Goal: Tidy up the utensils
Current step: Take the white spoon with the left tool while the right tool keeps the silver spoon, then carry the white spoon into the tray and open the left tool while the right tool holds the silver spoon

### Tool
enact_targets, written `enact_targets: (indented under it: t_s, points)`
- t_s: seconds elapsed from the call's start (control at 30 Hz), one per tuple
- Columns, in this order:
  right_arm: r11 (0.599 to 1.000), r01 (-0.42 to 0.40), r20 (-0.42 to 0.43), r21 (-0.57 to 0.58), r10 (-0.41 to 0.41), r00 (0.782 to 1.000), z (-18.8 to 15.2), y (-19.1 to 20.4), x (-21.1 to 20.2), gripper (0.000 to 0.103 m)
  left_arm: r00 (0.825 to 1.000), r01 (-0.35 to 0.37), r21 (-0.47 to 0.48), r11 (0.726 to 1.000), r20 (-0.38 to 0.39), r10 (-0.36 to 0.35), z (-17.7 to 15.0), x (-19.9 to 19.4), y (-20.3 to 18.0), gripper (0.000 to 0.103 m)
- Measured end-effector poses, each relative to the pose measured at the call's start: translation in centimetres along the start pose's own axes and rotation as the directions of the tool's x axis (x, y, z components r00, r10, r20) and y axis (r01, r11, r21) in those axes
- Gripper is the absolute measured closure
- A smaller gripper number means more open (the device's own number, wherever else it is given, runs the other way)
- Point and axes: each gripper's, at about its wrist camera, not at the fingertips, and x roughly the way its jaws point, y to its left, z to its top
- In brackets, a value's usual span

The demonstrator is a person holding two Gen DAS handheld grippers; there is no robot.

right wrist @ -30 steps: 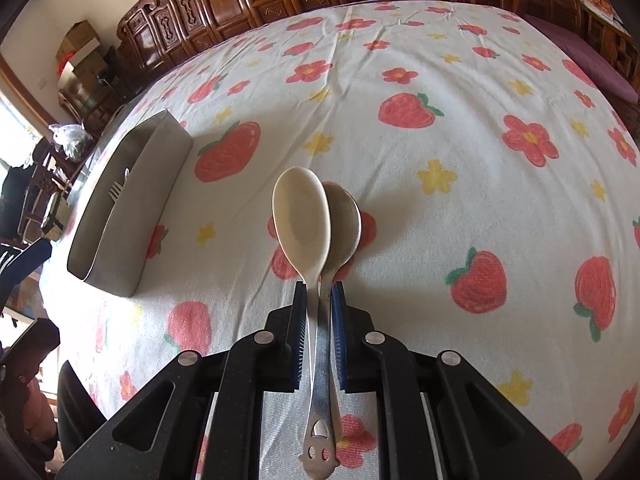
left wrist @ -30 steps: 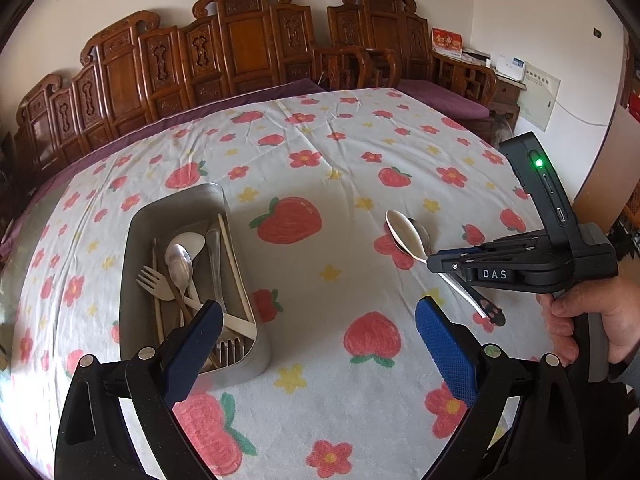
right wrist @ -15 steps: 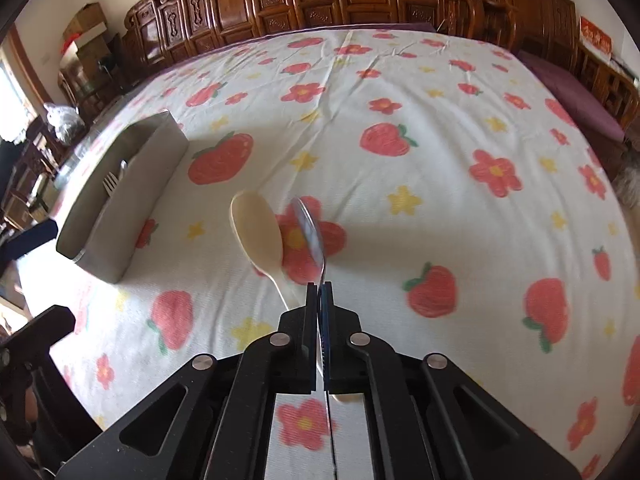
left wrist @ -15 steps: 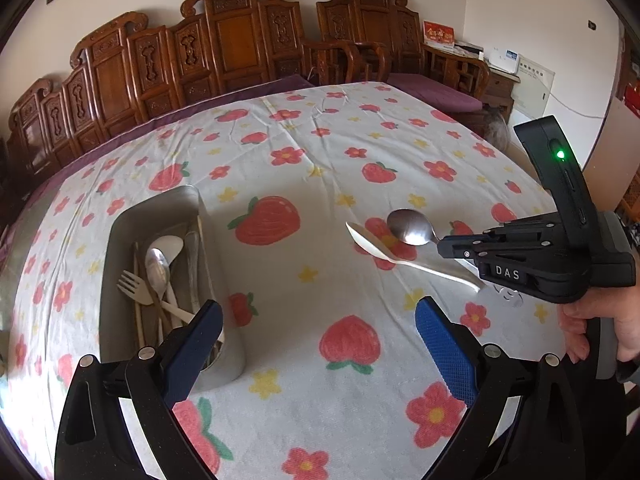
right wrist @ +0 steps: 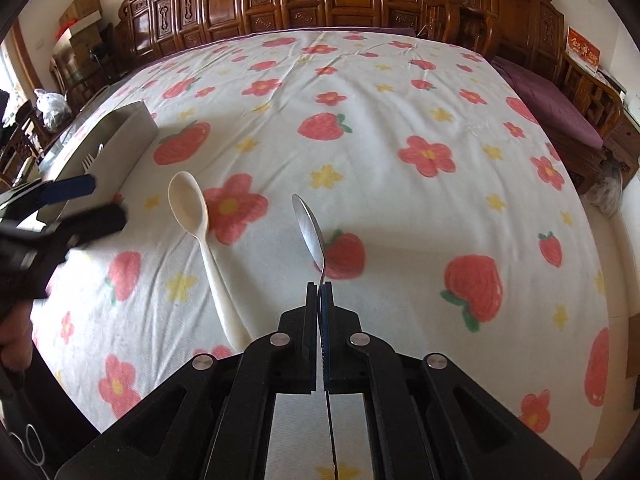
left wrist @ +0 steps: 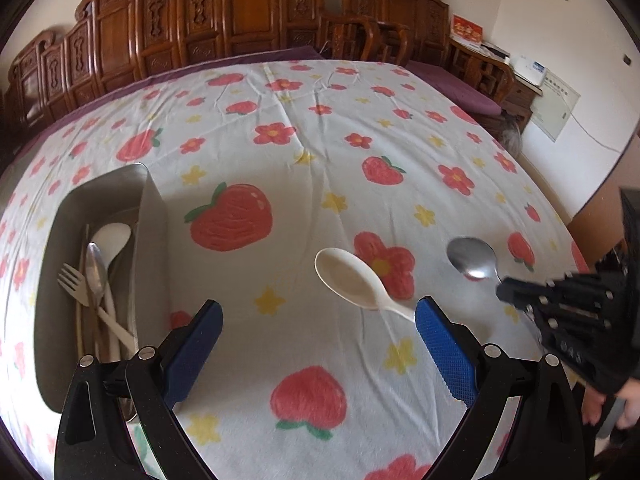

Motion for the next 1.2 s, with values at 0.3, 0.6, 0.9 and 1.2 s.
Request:
enact_targets:
  t_s: [0.3, 0.6, 0.9, 1.2]
  points:
    - [1.0, -0.028, -0.011, -0.002, 0.028, 1.0, -0.1, 0.0, 0.5, 0.101, 0.995, -0.009, -0.129, 0.992, -0.096, -0.004, 1.1, 4.2, 0.3, 0.045]
    - [0.998, -0.055, -0.015, 0.019, 0.056, 0.998, 0.2, -0.4, 0.6, 0.101, 0.993, -0.025, -0.166, 0.986, -0.12, 0.005, 1.6, 5.7, -0.2, 0.078]
    - [0.997, -0.068, 0.011, 0.024, 0.068, 0.998, 0.5, -0.5, -0.1, 0.101, 0.999, -0.033, -0.131, 0.991, -0.039, 0.028, 2.8, 3.6, -0.5, 0.098]
    - [0.996, -0.083, 0.063, 0.024, 0.082, 0.995, 1.3, -0.1, -2.0, 0.101, 0.997, -0.066, -0.097, 0.993, 0.028, 0.069, 4.1, -1.3, 2.2, 0.098]
